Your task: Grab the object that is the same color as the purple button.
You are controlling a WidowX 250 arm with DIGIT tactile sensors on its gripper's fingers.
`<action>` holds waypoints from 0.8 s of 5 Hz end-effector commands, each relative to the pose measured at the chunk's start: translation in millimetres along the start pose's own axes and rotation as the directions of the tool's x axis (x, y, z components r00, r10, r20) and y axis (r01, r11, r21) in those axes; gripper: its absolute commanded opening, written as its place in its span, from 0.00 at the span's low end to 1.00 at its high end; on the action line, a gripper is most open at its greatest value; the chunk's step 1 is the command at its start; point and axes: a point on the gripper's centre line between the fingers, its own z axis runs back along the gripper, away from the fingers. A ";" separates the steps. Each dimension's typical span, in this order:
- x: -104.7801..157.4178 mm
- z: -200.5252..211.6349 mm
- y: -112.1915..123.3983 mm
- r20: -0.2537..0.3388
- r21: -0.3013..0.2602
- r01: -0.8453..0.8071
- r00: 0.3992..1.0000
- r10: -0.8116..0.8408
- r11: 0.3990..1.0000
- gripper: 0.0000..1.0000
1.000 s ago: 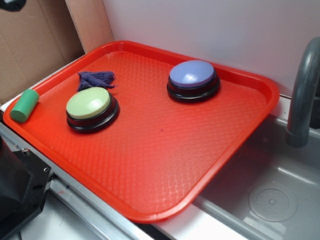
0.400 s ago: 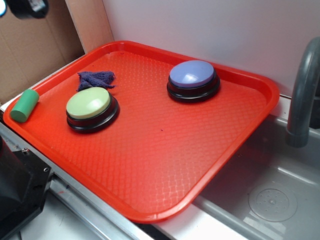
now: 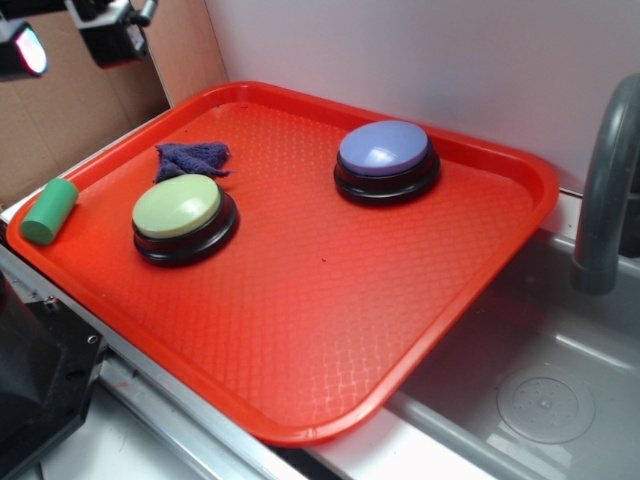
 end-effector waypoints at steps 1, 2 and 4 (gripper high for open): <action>36.4 -45.6 11.3 0.162 -0.074 -0.230 0.957 0.239 0.970 1.00; 50.8 -74.0 5.3 0.165 -0.075 -0.261 0.949 0.270 0.962 1.00; 59.3 -111.4 0.3 0.098 -0.116 -0.278 0.952 0.289 0.954 1.00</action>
